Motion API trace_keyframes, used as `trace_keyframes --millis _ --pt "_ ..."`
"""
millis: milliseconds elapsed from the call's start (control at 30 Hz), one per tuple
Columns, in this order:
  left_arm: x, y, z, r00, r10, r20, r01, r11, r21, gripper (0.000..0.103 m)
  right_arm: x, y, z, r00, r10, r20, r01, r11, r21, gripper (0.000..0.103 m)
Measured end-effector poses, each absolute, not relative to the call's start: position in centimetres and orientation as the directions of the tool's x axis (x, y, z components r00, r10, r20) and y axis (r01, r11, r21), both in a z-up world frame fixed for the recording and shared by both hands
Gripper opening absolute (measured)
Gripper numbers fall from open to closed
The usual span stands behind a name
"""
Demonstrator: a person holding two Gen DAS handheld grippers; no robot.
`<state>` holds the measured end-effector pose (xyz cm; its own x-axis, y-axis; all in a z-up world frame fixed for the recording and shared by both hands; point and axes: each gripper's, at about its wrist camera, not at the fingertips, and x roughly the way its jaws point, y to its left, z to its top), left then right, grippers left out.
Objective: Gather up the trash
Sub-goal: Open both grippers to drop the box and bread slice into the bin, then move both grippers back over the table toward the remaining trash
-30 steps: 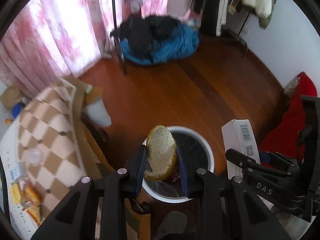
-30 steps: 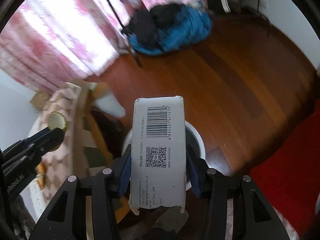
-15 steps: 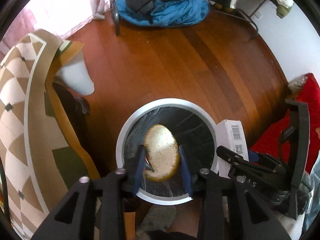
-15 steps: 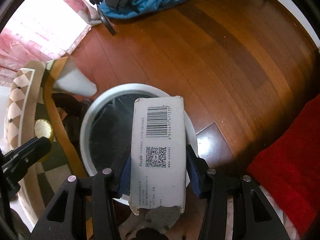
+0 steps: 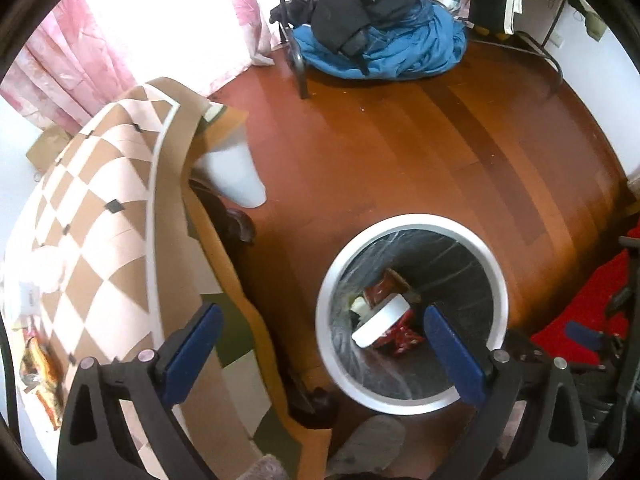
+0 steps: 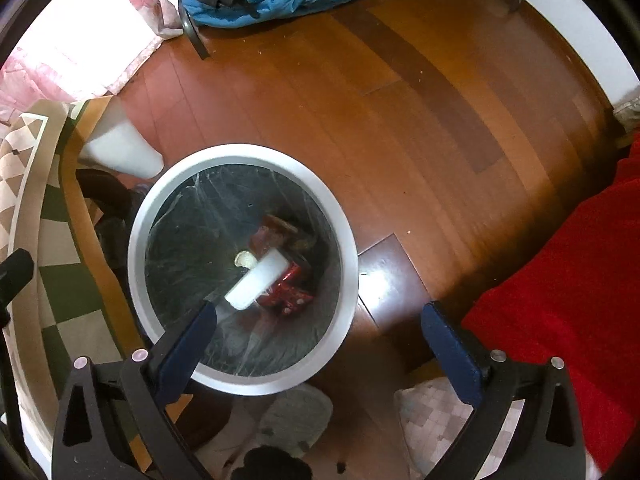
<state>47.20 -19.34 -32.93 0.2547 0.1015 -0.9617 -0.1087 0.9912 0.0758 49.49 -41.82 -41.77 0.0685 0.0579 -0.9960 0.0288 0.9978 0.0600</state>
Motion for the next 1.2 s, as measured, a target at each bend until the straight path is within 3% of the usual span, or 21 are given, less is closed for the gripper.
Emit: trace_keyframes --millis 500,1200 --pt "44.6 -18.9 -29.3 0.296 0.147 -0.944 -0.130 0.985 0.112 0.103 46.9 -41.7 -35.5 0.155 0.048 -0.987 0.032 0.998 0.054 0.103" --pt "35.1 -15.9 -15.3 0.509 0.188 -0.840 -0.211 0.973 0.090 0.103 39.1 -39.5 -17.9 0.367 0.143 -0.919 -0.026 0.989 0.143 0.103"
